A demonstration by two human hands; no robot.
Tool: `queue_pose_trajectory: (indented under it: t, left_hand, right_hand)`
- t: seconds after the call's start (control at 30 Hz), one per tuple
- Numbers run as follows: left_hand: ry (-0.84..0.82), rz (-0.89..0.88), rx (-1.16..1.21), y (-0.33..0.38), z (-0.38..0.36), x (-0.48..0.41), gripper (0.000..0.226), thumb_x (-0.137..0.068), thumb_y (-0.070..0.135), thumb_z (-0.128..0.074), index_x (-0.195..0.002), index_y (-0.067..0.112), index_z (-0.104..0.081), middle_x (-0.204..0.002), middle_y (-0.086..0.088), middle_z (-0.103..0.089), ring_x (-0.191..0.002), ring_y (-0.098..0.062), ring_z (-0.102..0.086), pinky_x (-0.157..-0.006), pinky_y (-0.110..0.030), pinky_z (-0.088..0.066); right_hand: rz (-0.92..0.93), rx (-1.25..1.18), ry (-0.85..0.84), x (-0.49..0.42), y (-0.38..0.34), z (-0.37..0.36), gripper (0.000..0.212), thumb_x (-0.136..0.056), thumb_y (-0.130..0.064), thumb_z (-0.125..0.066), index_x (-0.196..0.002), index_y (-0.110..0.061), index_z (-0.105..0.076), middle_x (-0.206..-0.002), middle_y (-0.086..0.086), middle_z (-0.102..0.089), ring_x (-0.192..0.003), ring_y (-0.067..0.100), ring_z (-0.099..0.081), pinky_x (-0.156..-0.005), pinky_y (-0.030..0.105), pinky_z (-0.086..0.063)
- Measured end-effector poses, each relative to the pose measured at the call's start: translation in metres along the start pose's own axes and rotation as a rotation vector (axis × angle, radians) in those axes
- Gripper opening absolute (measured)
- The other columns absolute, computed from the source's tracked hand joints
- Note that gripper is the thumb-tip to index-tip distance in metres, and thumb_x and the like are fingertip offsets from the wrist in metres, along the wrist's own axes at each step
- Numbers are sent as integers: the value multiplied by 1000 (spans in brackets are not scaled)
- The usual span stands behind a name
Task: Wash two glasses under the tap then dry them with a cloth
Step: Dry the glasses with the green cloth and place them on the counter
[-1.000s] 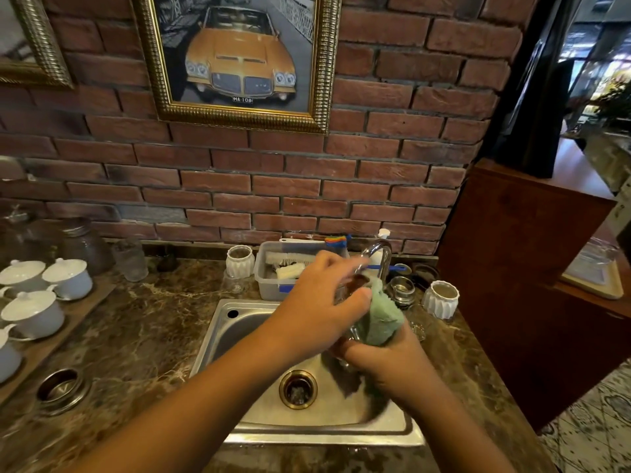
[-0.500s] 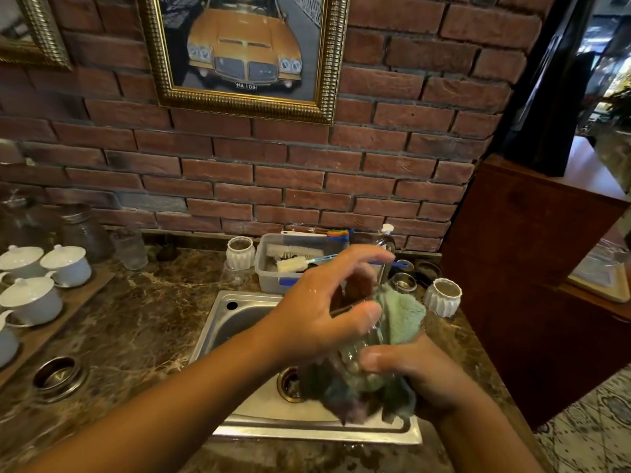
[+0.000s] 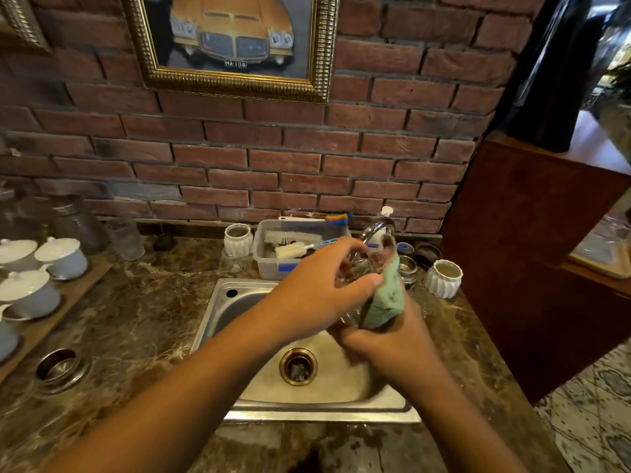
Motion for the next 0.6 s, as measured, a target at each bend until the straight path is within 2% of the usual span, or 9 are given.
queue_pose_trajectory:
  t: [0.07, 0.17, 0.23, 0.3, 0.4, 0.47, 0.53, 0.6]
  left_hand:
    - [29, 26, -3, -3, -1, -2, 39, -95, 43, -59, -132, 33, -51, -99, 24, -52, -92, 6, -55, -66, -4, -44]
    - [83, 1, 33, -4, 1, 2, 42, -89, 48, -60, -128, 37, -51, -94, 23, -55, -89, 5, -57, -67, -5, -45]
    - [75, -41, 109, -1, 1, 5, 49, -78, 53, -58, -125, 41, -49, -94, 22, -58, -91, 3, -58, -72, -10, -47]
    - [44, -80, 170, 4, 1, 7, 55, -73, 55, -56, -126, 42, -48, -100, 15, -60, -94, -6, -59, -76, -18, -48]
    - [-24, -149, 243, 16, 0, 10, 59, -74, 50, -57, -130, 39, -47, -108, -2, -62, -102, -19, -59, -87, -24, -48]
    - [-90, -182, 265, 22, -3, 12, 59, -75, 48, -58, -132, 38, -46, -112, -3, -61, -107, -18, -59, -92, -26, -47]
    - [-143, -181, 242, 19, -5, 11, 58, -76, 49, -57, -132, 40, -47, -116, -2, -60, -113, -16, -57, -97, -33, -48]
    - [-169, -146, 218, 8, -6, 8, 57, -77, 52, -56, -132, 39, -49, -121, 0, -59, -118, -18, -56, -100, -43, -49]
  right_hand:
    - [27, 53, 18, -1, -3, -1, 65, -66, 3, -80, -123, -17, -55, -97, 0, -75, -87, 15, -75, -72, 31, -62]
    - [-19, 47, -36, 2, -8, -4, 52, -70, 3, -78, -115, -14, -56, -81, 11, -74, -66, 26, -73, -57, 41, -61]
    - [-78, -4, -110, 3, -8, -3, 43, -74, 4, -78, -108, -15, -60, -80, 11, -75, -65, 28, -72, -57, 40, -60]
    - [-173, -188, -181, 6, -3, -4, 38, -71, 1, -82, -101, -17, -68, -85, 4, -78, -77, 22, -75, -66, 36, -62]
    - [-354, -562, -376, 19, 14, -21, 53, -59, -22, -93, -108, -11, -76, -105, 22, -74, -93, 39, -72, -82, 57, -52]
    - [-406, -762, -490, 29, 18, -36, 62, -64, -27, -92, -115, -1, -72, -109, 26, -72, -94, 41, -71, -82, 59, -52]
    - [-360, -789, -552, 31, 20, -42, 67, -58, -31, -95, -115, -2, -74, -110, 23, -73, -97, 38, -71, -87, 56, -53]
    - [-338, -801, -481, 27, 19, -41, 68, -49, -25, -98, -109, -1, -76, -105, 25, -74, -92, 37, -74, -78, 50, -60]
Point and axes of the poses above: each hand's wrist, its own x-axis away from the middle knuckle, its own z-axis out of the back of the hand, y = z × x, the point moved 10 cm from there along -x, towards the middle knuckle
